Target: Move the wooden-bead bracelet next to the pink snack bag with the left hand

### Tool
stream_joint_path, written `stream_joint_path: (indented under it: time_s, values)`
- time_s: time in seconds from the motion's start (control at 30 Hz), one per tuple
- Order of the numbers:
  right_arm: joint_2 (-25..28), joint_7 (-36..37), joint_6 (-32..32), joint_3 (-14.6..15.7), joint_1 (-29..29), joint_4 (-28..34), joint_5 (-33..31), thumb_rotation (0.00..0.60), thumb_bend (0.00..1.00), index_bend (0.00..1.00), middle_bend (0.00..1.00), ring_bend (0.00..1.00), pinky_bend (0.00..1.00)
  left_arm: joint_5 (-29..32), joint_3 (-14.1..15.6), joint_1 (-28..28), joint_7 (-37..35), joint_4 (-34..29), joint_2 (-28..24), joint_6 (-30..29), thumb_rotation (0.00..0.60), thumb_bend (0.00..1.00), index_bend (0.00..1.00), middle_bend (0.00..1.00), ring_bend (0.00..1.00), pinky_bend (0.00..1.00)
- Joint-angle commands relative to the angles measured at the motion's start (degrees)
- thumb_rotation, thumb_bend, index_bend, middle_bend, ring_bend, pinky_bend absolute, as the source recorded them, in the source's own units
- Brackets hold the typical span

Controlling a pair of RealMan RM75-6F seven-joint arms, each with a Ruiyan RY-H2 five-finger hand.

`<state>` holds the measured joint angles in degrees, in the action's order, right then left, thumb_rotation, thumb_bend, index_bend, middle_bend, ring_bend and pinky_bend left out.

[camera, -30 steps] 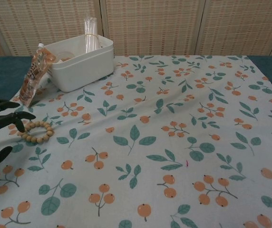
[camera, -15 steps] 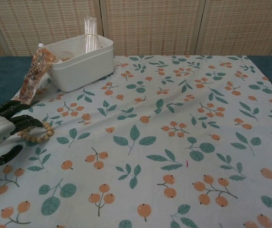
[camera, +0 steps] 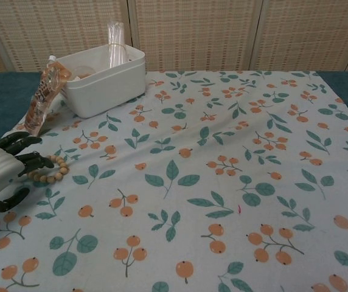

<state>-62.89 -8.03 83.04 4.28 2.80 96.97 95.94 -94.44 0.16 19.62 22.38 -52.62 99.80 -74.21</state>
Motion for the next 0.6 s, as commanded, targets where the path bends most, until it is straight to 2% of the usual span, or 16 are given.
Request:
stream_joint_path:
  time_s: [0.03,0.27,0.4,0.6]
  values:
    - [0.02,0.02,0.0,0.0,-0.02,0.01,0.0,0.451,0.24,0.0,0.0,0.0,0.0,0.26,0.12,0.45,0.82,0.65,0.27,0.66,0.6,0.49,0.25,0.29,0.03,0.0]
    - [0.06,0.1,-0.15,0.05,0.03,0.05,0.09,0.45,0.24,0.0,0.0,0.0,0.0,1.49,0.01,1.42,3.16,2.69,0.73,2.54,0.6,0.49,0.29,0.31,0.03,0.0]
    - [0.03,0.07,-0.18,0.03,0.04,0.03,0.08,0.45,0.24,0.0,0.0,0.0,0.0,2.44,0.27,1.6,5.34,1.37,-0.22,4.19,0.6,0.49,0.3,0.33,0.03,0.0]
    - [-0.03,0.0,-0.23,0.04,0.04,0.05,0.12,0.451,0.24,0.0,0.0,0.0,0.0,3.83,0.13,2.09,8.27,-0.97,-1.58,5.92,0.6,0.49,0.37,0.41,0.06,0.0]
